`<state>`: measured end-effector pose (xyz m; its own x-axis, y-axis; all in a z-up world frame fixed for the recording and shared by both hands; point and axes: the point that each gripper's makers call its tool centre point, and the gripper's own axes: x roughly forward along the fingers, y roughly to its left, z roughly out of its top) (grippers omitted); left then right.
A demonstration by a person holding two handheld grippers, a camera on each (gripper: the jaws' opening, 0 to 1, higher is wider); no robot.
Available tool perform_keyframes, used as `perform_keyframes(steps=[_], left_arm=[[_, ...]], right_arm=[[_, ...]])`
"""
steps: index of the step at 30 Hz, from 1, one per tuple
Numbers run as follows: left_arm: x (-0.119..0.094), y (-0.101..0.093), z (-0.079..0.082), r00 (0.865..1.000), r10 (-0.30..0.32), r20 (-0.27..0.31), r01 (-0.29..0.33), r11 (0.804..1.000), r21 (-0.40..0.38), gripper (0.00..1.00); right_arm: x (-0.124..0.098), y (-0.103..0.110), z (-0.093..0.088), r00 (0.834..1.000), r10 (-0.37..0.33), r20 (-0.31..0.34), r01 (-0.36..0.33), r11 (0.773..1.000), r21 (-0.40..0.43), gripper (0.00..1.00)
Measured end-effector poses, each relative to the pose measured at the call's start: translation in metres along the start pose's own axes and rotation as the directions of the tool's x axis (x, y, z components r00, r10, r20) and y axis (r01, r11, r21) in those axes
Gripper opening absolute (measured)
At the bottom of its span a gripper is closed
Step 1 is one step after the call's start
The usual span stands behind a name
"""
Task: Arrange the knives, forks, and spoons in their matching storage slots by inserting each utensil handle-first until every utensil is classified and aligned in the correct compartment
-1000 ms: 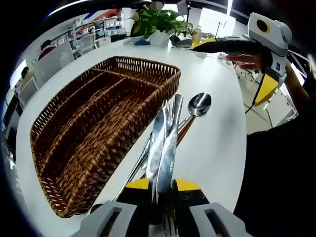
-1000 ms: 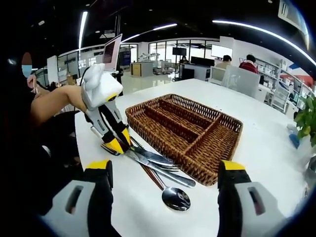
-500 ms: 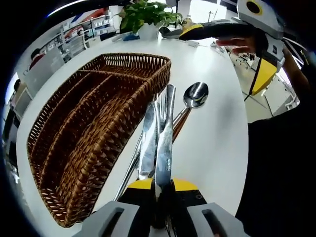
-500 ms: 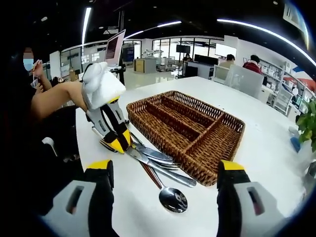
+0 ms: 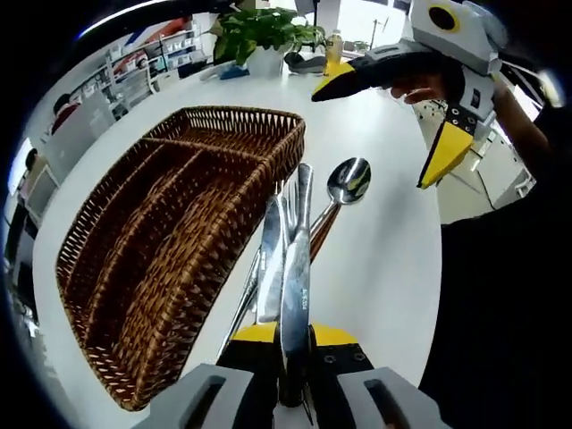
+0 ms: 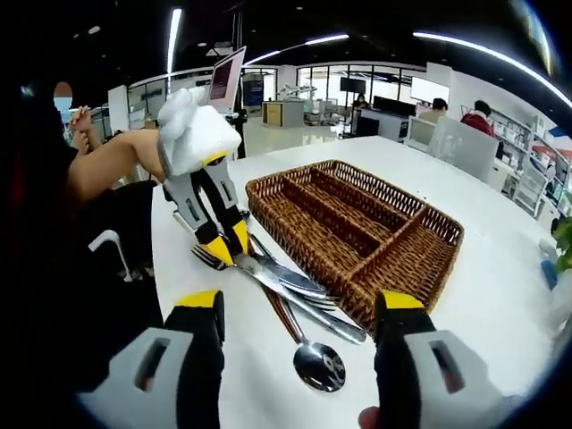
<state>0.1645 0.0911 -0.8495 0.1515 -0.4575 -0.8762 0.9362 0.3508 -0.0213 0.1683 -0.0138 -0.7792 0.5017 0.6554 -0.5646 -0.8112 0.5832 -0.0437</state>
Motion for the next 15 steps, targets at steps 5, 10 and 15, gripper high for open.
perform_keyframes(steps=[5,10,15], left_arm=[[-0.007,0.001,0.003,1.000,0.018,0.001,-0.018,1.000,0.026,0.11],[-0.014,0.002,0.005,0.999,0.033,0.000,-0.033,0.998,0.048,0.11],[-0.018,0.002,0.007,0.999,0.045,-0.008,-0.044,0.997,0.066,0.11]], right_arm=[[0.009,0.006,-0.003,0.997,0.065,-0.029,-0.067,0.995,-0.079,0.49],[0.016,0.012,-0.001,0.991,0.128,-0.049,-0.134,0.979,-0.153,0.33],[0.023,0.011,0.002,0.982,0.179,-0.057,-0.186,0.964,-0.190,0.25]])
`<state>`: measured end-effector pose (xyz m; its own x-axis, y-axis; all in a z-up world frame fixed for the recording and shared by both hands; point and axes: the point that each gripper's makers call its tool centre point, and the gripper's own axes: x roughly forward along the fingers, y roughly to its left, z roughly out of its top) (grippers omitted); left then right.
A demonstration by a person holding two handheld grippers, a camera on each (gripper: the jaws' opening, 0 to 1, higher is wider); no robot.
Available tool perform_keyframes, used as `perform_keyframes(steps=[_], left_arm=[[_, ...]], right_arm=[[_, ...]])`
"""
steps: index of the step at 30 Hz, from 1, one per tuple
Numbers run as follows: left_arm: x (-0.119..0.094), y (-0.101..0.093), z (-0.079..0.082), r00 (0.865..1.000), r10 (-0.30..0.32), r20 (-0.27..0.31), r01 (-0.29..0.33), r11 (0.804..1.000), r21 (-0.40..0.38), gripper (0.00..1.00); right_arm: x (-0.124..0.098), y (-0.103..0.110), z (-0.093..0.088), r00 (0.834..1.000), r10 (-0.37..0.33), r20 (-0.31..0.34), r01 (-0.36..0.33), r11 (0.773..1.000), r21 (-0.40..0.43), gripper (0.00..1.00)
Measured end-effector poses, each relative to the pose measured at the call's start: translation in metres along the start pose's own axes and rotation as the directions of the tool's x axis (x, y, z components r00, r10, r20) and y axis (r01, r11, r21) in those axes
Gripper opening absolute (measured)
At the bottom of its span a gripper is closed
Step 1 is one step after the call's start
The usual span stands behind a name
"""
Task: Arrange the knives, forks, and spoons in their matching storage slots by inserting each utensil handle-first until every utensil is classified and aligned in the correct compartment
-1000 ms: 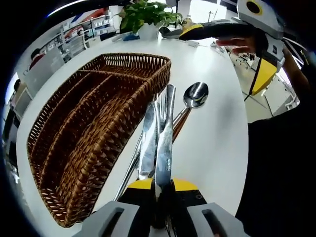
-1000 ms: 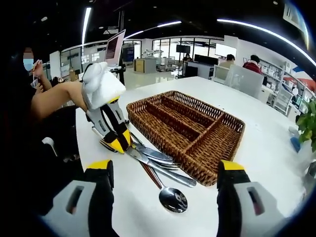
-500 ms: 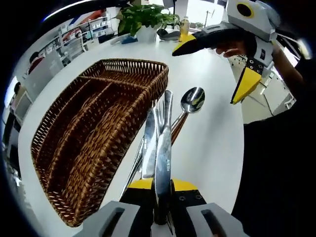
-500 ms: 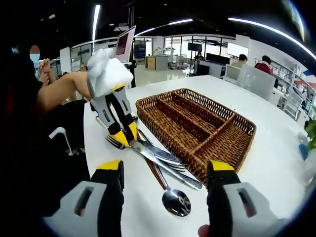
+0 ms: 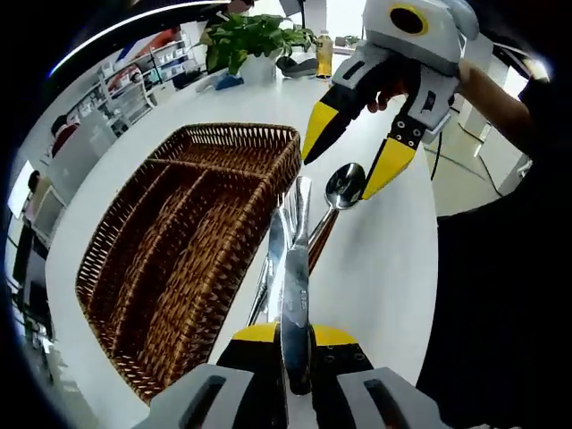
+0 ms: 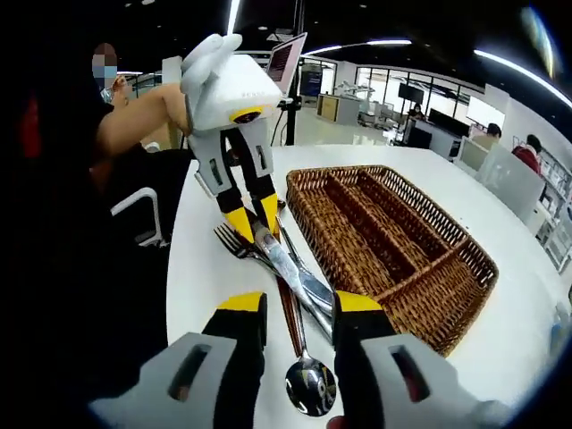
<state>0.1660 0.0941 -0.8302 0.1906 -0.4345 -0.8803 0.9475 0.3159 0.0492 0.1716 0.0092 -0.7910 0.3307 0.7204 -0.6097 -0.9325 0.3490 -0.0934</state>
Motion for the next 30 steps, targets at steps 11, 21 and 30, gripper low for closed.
perform_keyframes(steps=[11,21,30], left_arm=[[-0.004,0.000,0.003,1.000,0.013,-0.020,-0.012,1.000,0.028,0.10],[-0.009,0.000,0.007,0.999,0.029,-0.029,-0.026,0.997,0.073,0.10],[-0.012,0.001,0.008,0.998,0.043,-0.044,-0.038,0.995,0.097,0.10]], right_arm=[[0.025,0.005,-0.009,0.987,0.143,-0.078,-0.154,0.975,-0.160,0.12],[0.035,0.001,-0.022,0.973,0.199,-0.119,-0.219,0.959,-0.178,0.11],[0.039,-0.001,-0.021,0.956,0.255,-0.142,-0.283,0.929,-0.237,0.05]])
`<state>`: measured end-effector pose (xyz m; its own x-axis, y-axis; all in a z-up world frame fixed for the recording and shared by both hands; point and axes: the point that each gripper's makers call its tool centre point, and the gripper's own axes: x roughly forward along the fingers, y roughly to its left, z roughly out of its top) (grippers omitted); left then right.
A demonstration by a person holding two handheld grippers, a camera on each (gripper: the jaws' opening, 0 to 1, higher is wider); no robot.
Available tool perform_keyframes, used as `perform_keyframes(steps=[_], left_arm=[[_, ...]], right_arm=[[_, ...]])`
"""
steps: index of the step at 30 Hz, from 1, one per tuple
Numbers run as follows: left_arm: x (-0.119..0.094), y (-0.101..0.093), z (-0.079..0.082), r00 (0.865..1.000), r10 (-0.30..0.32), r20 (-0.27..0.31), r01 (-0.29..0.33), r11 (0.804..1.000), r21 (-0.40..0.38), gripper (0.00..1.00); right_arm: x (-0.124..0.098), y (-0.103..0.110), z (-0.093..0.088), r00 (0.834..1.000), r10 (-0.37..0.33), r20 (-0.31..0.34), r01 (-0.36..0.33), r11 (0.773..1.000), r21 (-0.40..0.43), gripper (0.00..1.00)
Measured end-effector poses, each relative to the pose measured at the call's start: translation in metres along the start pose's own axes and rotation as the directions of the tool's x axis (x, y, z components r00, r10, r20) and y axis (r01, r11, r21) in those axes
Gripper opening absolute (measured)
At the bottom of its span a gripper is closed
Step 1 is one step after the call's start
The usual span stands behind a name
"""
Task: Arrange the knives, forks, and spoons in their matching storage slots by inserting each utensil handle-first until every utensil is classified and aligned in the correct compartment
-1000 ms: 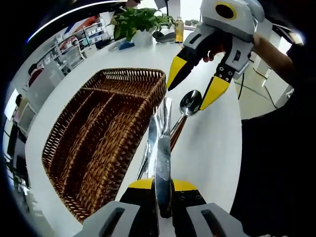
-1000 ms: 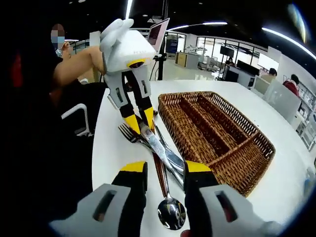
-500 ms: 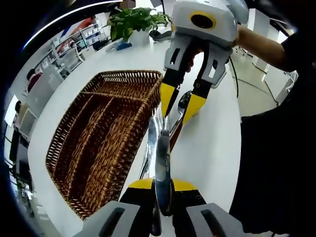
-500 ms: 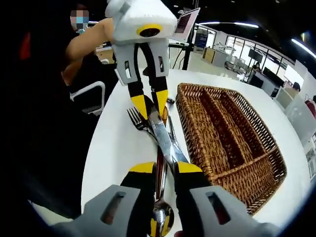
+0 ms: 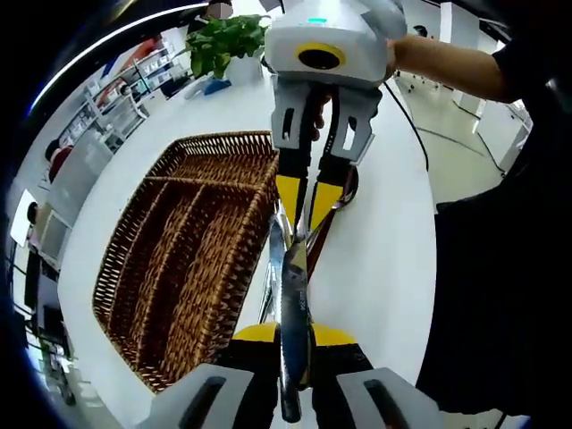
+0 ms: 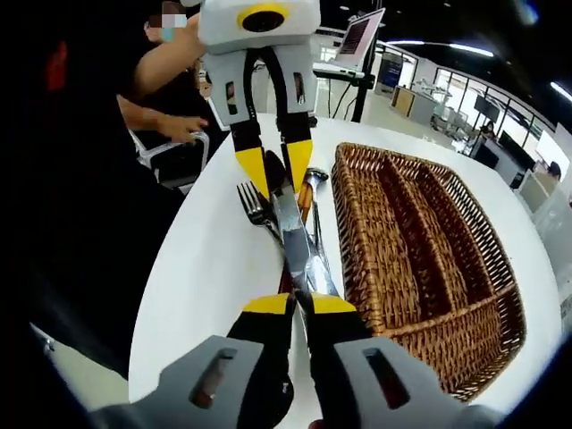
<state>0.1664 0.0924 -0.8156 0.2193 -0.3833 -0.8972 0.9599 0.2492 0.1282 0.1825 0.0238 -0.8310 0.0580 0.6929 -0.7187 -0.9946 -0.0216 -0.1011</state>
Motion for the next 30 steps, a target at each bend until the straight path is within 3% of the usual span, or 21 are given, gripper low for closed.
perform_keyframes(steps=[4,9,17,21,30], left_arm=[[0.000,0.000,0.001,1.000,0.004,0.002,-0.004,1.000,0.004,0.10],[0.000,-0.001,0.001,1.000,0.007,-0.002,-0.007,1.000,0.015,0.10],[-0.005,0.001,0.007,1.000,0.012,0.013,-0.013,1.000,0.018,0.10],[-0.005,0.003,0.008,1.000,0.020,0.008,-0.020,0.999,0.026,0.10],[0.000,0.005,0.005,1.000,0.002,0.007,-0.002,1.000,0.019,0.12]], right_arm=[[0.001,0.005,-0.005,0.998,0.040,-0.040,-0.041,0.999,-0.018,0.18],[0.006,-0.004,-0.011,0.998,0.033,-0.062,-0.034,0.999,-0.025,0.17],[0.016,-0.001,-0.016,0.994,0.084,-0.066,-0.086,0.996,-0.026,0.11],[0.017,-0.002,-0.014,0.994,0.095,-0.052,-0.101,0.987,-0.122,0.06],[0.016,0.001,-0.013,0.994,0.100,-0.049,-0.107,0.982,-0.158,0.05]])
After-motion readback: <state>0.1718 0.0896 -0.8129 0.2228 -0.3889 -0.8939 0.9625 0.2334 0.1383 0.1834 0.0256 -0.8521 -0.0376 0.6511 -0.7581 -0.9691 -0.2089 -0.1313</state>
